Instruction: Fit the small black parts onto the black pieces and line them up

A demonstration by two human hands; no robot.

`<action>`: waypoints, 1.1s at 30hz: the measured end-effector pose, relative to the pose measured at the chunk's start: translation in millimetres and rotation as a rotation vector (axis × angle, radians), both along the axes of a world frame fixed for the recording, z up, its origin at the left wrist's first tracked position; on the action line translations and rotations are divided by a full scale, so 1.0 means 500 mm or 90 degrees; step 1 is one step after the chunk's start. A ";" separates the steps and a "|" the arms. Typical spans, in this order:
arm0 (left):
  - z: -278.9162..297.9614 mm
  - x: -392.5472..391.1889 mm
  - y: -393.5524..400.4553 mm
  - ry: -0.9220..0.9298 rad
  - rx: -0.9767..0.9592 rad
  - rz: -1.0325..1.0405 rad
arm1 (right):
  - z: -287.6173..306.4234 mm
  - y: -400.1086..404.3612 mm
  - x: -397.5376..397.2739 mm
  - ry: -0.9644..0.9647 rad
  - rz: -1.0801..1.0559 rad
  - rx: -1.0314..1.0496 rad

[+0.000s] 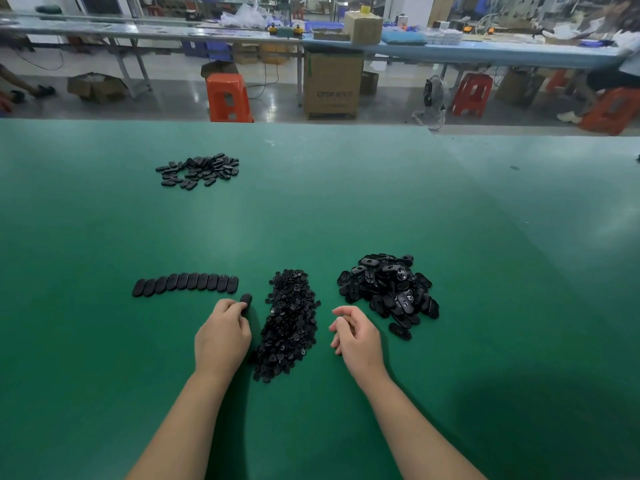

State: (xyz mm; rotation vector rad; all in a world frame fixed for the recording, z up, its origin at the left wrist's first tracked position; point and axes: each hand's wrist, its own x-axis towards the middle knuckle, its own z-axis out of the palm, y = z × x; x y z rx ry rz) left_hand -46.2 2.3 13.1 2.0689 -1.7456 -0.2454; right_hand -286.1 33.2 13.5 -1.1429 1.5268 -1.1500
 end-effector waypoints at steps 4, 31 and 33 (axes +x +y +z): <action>0.004 -0.004 -0.010 -0.024 0.021 -0.013 | 0.001 0.001 0.000 0.005 0.005 0.000; 0.019 0.004 -0.085 -0.051 0.171 0.110 | 0.003 0.002 0.000 0.037 0.019 -0.008; 0.019 0.005 -0.087 -0.046 0.172 0.118 | 0.004 0.002 0.000 0.036 0.019 -0.007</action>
